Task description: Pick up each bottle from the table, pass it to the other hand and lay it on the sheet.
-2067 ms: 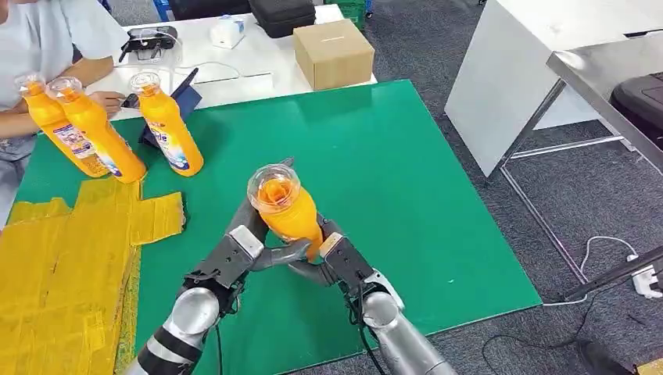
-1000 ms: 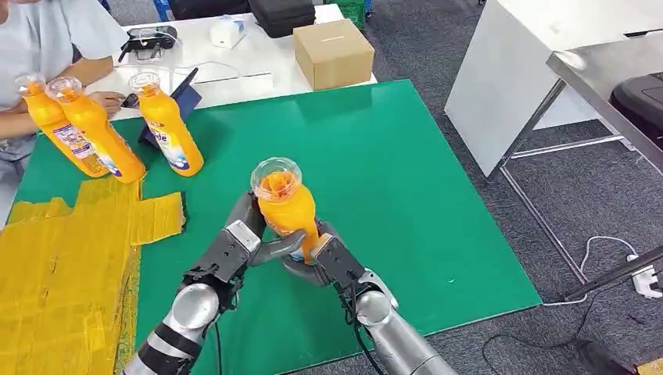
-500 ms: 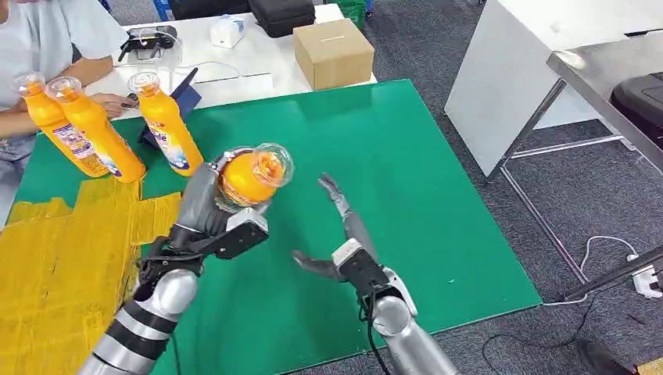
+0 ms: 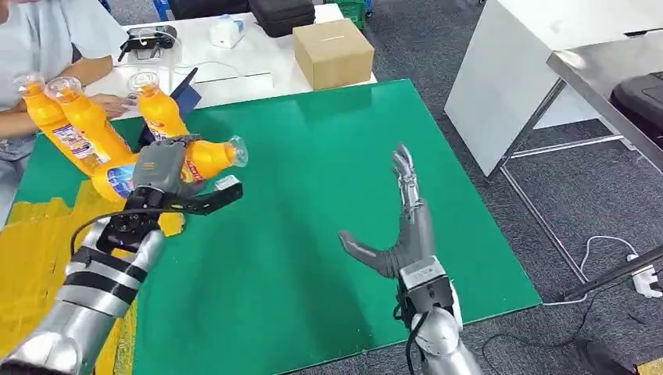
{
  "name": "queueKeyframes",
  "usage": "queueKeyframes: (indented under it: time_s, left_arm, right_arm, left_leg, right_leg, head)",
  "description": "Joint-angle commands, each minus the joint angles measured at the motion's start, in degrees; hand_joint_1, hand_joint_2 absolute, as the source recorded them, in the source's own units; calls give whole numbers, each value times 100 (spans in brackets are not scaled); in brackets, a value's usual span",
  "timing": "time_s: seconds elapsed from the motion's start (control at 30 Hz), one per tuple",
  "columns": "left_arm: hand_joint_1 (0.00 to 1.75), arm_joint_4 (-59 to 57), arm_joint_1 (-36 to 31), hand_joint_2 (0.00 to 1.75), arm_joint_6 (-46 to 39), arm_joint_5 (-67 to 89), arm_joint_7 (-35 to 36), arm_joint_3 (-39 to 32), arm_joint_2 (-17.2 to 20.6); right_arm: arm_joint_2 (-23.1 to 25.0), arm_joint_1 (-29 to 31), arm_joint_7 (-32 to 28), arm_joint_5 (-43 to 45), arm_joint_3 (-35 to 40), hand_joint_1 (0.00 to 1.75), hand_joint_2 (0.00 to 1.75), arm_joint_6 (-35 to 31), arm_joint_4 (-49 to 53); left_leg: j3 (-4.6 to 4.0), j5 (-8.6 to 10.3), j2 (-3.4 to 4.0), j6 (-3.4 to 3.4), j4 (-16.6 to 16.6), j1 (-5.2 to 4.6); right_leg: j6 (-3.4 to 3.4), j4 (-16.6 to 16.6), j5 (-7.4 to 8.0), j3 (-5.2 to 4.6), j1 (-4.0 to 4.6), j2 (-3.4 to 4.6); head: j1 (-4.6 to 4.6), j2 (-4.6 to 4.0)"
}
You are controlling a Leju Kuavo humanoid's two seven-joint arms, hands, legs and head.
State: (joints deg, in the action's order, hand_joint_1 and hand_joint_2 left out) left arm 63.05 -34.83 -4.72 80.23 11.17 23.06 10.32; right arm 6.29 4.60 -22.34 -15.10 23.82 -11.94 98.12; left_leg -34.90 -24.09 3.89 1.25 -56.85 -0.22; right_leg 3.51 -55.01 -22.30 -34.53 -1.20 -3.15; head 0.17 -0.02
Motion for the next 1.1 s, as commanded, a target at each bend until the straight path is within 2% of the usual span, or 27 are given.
queueKeyframes:
  time_s: [0.03,0.13,0.17,0.2,0.37,0.57,0.67,0.87,0.9,0.93,0.97,1.07,1.1]
  left_arm:
    - [175,-2576,-1057,175,172,515,409,190,214]
    - [175,-2613,-1047,175,182,511,419,166,201]
    - [175,-2754,-1061,175,322,550,461,137,224]
    - [175,-2858,-1043,175,380,569,481,110,249]
    - [175,-3294,-959,175,395,407,281,-72,304]
    - [175,-3299,-987,175,413,408,285,-71,280]
    - [175,-3363,-986,175,450,446,320,-55,274]
    - [175,-3480,-676,175,69,288,406,-306,219]
    - [162,-3504,-610,175,31,266,386,-336,206]
    - [30,-3483,-547,175,-92,292,440,-352,203]
    - [0,-3463,-485,175,-203,318,498,-369,211]
    - [0,-3323,-222,175,-648,327,578,-534,245]
    - [0,-3282,-173,175,-781,318,568,-590,235]
  right_arm:
    - [-271,233,288,105,103,0,175,-156,461]
    - [-278,238,286,124,93,0,175,-152,405]
    - [-273,253,311,153,73,0,175,-176,359]
    - [-263,278,365,263,50,0,175,-130,315]
    - [-286,332,383,299,7,0,175,-152,205]
    - [-282,328,383,299,11,0,175,-153,211]
    - [-280,321,397,311,13,0,175,-153,211]
    - [-255,300,448,329,15,0,175,-150,46]
    - [-267,284,468,331,-3,0,175,-156,18]
    - [-274,286,518,332,-19,0,175,-151,-3]
    - [-277,257,569,311,-49,0,175,-156,-25]
    - [-305,89,541,299,-168,0,175,-169,-68]
    - [-307,47,502,281,-195,0,175,-184,-55]
  left_leg:
    - [11,-1,-26,-7,-1,5]
    - [11,-1,-14,-6,1,4]
    - [41,-22,-40,-16,-15,17]
    - [12,-3,-24,-8,-3,7]
    - [14,-4,-13,-8,0,5]
    - [18,-13,-47,-13,-14,15]
    - [11,-7,-36,-11,-9,11]
    - [31,-14,-33,-15,-6,13]
    - [15,-4,-23,-11,2,8]
    - [29,-11,-31,-13,1,11]
    - [29,-12,-34,-13,-3,12]
    - [17,-3,-22,-8,6,5]
    - [47,-21,-44,-16,-4,16]
  right_leg:
    - [-11,-3,-4,13,0,10]
    - [-9,-2,-2,12,0,17]
    - [-27,-15,-21,41,4,42]
    - [-12,-4,-6,15,2,14]
    - [-12,-2,-3,15,0,26]
    - [-21,-12,-16,26,5,19]
    - [-16,-7,-10,17,3,16]
    - [-23,-7,-14,34,2,35]
    - [-14,1,-5,19,2,21]
    - [-20,-1,-11,32,2,29]
    - [-21,-3,-13,33,3,29]
    - [-11,4,-5,20,0,17]
    - [-26,-3,-21,51,3,38]
  head:
    - [2,0]
    - [0,0]
    - [0,0]
    - [0,0]
    - [2,0]
    - [0,0]
    - [2,0]
    - [2,0]
    - [2,0]
    - [0,0]
    - [2,0]
    - [2,0]
    - [2,0]
